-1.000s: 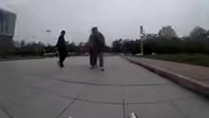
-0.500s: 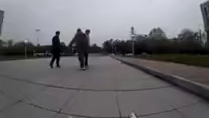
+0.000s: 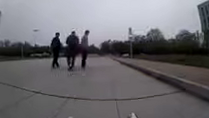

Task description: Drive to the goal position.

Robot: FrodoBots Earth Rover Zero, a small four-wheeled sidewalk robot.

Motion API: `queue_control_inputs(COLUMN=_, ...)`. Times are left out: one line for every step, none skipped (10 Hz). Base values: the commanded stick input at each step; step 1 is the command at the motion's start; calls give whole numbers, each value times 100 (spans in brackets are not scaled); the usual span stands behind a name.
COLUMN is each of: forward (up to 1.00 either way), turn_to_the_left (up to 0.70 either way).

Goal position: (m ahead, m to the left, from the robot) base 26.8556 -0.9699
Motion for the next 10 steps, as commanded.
queue_control_inputs(forward=70, turn_to_the_left=-4)
queue_control_inputs(forward=70, turn_to_the_left=-4)
queue_control_inputs(forward=70, turn_to_the_left=-4)
queue_control_inputs(forward=70, turn_to_the_left=-4)
queue_control_inputs(forward=70, turn_to_the_left=-4)
queue_control_inputs(forward=70, turn_to_the_left=-4)
queue_control_inputs(forward=70, turn_to_the_left=-4)
queue_control_inputs(forward=70, turn_to_the_left=-4)
queue_control_inputs(forward=70, turn_to_the_left=-4)
queue_control_inputs(forward=70, turn_to_the_left=-4)
